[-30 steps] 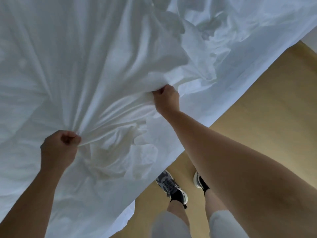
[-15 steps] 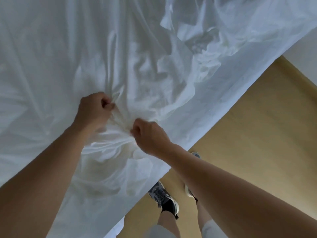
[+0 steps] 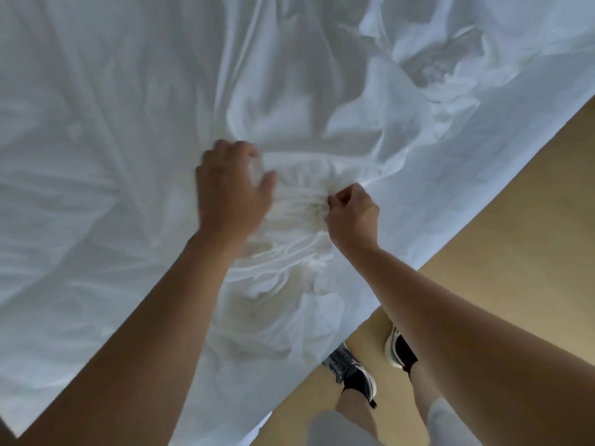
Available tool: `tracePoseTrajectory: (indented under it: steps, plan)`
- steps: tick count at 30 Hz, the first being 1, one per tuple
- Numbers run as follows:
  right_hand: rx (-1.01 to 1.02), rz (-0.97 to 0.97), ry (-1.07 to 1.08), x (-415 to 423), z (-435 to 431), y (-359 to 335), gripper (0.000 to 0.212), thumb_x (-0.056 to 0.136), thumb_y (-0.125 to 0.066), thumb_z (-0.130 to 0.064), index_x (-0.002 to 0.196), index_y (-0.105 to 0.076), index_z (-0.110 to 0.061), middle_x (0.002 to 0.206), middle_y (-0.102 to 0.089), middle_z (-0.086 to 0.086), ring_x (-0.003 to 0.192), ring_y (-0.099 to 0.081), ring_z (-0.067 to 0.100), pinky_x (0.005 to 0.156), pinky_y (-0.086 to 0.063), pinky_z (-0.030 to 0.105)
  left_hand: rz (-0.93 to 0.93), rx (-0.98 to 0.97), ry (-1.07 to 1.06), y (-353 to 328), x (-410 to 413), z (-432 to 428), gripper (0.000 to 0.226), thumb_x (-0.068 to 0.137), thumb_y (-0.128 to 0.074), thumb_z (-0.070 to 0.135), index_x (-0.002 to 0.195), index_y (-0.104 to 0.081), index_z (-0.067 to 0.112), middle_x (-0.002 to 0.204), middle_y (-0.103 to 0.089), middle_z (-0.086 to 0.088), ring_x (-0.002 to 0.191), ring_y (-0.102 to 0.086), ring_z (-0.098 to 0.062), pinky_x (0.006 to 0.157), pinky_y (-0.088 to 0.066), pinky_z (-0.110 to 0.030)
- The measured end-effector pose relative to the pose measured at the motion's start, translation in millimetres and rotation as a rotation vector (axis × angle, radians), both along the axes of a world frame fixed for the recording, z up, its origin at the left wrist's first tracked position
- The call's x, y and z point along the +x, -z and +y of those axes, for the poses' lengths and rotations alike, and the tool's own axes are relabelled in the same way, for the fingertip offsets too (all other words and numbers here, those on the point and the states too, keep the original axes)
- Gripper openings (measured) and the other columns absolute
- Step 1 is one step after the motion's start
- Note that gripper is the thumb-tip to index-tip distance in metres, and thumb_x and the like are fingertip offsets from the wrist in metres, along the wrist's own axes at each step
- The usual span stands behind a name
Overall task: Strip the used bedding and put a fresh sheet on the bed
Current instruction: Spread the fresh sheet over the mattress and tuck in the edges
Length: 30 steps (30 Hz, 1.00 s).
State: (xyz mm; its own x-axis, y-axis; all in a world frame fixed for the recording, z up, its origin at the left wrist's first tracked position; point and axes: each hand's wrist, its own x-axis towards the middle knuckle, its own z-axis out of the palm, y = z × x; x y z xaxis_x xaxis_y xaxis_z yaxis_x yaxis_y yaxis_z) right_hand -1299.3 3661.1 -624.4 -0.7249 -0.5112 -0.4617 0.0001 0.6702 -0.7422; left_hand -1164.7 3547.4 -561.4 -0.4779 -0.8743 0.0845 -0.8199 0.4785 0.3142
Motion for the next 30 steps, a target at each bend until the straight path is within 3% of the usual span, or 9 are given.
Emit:
tracePoseTrajectory:
  steps: [4, 9, 13, 16, 19, 21, 23, 26, 30]
  plan:
    - [-0.042, 0.043, -0.08, -0.1, 25.9, 5.8, 0.013, 0.094, -0.062, -0.012, 0.081, -0.058, -0.013, 0.078, -0.061, -0.003, 0.07, -0.056, 0.009, 0.055, -0.041, 0.011, -0.186, 0.192, 0.111, 29.0, -43.6, -5.7, 0.029, 0.09, -0.068, 0.032, 0.11, -0.065, 0.011, 0.111, -0.065, -0.013, 0.105, -0.06, -0.036, 0.09, -0.045, -0.042]
    - [-0.042, -0.213, -0.114, -36.2, 30.6, 10.2, 0.014, 0.09, -0.071, -0.023, 0.087, -0.058, -0.019, 0.078, -0.067, 0.0, 0.057, -0.064, 0.012, 0.059, -0.051, 0.028, 0.026, 0.415, -0.119, 36.7, -19.1, -21.0, 0.015, 0.084, -0.079, 0.026, 0.08, -0.069, 0.016, 0.074, -0.067, 0.0, 0.073, -0.065, -0.024, 0.062, -0.045, -0.028]
    - [-0.058, -0.043, 0.243, -119.0, 2.7, 16.5, 0.037, 0.085, -0.077, -0.039, 0.108, -0.061, -0.016, 0.096, -0.069, 0.002, 0.089, -0.067, 0.022, 0.087, -0.055, 0.043, -0.151, 0.46, -0.227, 20.9, 7.5, -26.4, 0.015, 0.083, -0.079, 0.023, 0.075, -0.068, 0.016, 0.072, -0.064, 0.0, 0.078, -0.065, -0.028, 0.066, -0.037, -0.029]
    - [-0.09, -0.48, 0.587, -170.3, -30.1, 19.2, 0.062, 0.081, -0.082, -0.042, 0.128, -0.052, -0.016, 0.119, -0.063, 0.006, 0.101, -0.066, 0.025, 0.085, -0.06, 0.047, -0.224, 0.447, -0.187, 8.5, -17.9, -28.8, 0.01, 0.083, -0.075, 0.017, 0.077, -0.067, 0.015, 0.072, -0.064, 0.0, 0.072, -0.061, -0.025, 0.066, -0.038, -0.03]
    - [-0.199, -0.822, 0.673, -161.7, -51.0, 19.8, 0.03, 0.088, -0.077, -0.027, 0.106, -0.065, -0.006, 0.087, -0.071, 0.008, 0.064, -0.068, 0.02, 0.057, -0.06, 0.032, -0.045, 0.297, -0.018, -8.9, -87.8, -34.2, 0.021, 0.083, -0.075, 0.027, 0.097, -0.065, 0.015, 0.093, -0.063, -0.002, 0.083, -0.061, -0.024, 0.075, -0.044, -0.032]
    - [-0.166, -0.877, 0.758, -145.9, -53.9, 19.3, 0.03, 0.09, -0.075, -0.032, 0.075, -0.063, -0.009, 0.052, -0.052, 0.003, 0.034, -0.044, 0.015, 0.035, -0.037, 0.02, -0.026, 0.214, 0.105, -12.0, -141.5, -43.1, 0.052, 0.079, -0.081, 0.04, 0.117, -0.058, 0.014, 0.108, -0.058, -0.01, 0.094, -0.057, -0.028, 0.083, -0.047, -0.039]
    - [-0.131, -0.85, 0.769, -129.5, -43.2, 24.3, 0.047, 0.092, -0.072, -0.038, 0.056, -0.056, -0.012, 0.044, -0.037, 0.001, 0.03, -0.031, 0.014, 0.034, -0.026, 0.017, -0.122, 0.233, 0.182, -5.1, -177.9, -52.4, 0.047, 0.077, -0.081, 0.032, 0.113, -0.059, 0.012, 0.102, -0.063, -0.011, 0.093, -0.061, -0.034, 0.082, -0.049, -0.041]
    - [-0.072, -0.84, 0.636, -117.7, -18.4, 28.7, 0.062, 0.093, -0.07, -0.038, 0.037, -0.051, -0.019, 0.044, -0.037, 0.0, 0.033, -0.033, 0.015, 0.036, -0.026, 0.021, -0.18, 0.424, 0.164, 9.9, -174.5, -61.3, 0.011, 0.076, -0.074, 0.005, 0.081, -0.068, 0.012, 0.074, -0.067, -0.004, 0.078, -0.066, -0.033, 0.071, -0.05, -0.034]
    - [0.027, -0.653, 0.271, -141.2, -2.2, 31.2, 0.051, 0.097, -0.061, -0.041, 0.052, -0.051, -0.02, 0.051, -0.044, 0.0, 0.043, -0.044, 0.017, 0.044, -0.034, 0.029, -0.313, 0.506, -0.006, 13.9, -117.5, -56.4, 0.013, 0.077, -0.07, 0.0, 0.077, -0.066, 0.013, 0.073, -0.068, -0.004, 0.076, -0.067, -0.031, 0.069, -0.051, -0.037]
